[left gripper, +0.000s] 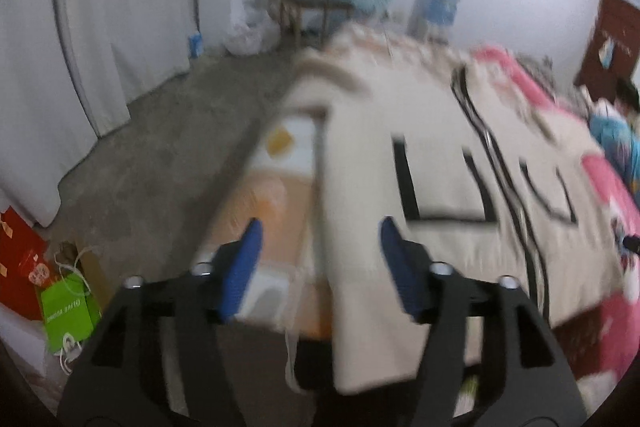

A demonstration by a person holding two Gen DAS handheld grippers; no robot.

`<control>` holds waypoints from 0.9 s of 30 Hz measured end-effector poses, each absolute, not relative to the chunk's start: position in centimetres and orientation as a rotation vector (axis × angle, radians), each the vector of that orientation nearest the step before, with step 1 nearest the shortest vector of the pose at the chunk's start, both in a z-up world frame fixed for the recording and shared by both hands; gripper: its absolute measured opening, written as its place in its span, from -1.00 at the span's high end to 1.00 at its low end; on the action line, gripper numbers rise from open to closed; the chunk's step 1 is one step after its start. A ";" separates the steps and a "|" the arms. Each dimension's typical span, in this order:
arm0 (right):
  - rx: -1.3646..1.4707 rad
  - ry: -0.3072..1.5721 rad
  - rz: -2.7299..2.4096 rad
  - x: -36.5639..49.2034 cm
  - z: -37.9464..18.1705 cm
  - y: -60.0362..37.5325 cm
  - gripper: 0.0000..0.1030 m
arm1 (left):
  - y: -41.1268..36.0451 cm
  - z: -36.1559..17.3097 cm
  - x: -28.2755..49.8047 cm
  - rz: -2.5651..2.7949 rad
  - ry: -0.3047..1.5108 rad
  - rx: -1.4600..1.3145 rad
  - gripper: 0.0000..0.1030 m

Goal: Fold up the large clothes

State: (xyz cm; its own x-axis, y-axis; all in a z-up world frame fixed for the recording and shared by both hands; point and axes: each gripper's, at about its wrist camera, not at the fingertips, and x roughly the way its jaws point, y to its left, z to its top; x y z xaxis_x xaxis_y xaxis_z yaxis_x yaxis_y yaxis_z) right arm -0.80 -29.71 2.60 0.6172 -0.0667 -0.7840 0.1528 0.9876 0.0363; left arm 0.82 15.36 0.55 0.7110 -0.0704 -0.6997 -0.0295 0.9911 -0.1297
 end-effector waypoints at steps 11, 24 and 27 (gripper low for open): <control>0.017 0.972 0.218 13.4 0.4 -15.7 -0.61 | 32.1 -6.9 19.9 -0.113 1.003 -0.954 -0.54; -0.034 1.135 0.146 20.8 -4.9 -11.7 -0.61 | 31.3 -28.9 27.3 -0.311 1.260 -1.769 -0.22; -0.032 1.139 0.116 21.0 -5.3 -12.3 -0.61 | 30.6 -29.8 27.6 -0.338 1.222 -1.830 0.38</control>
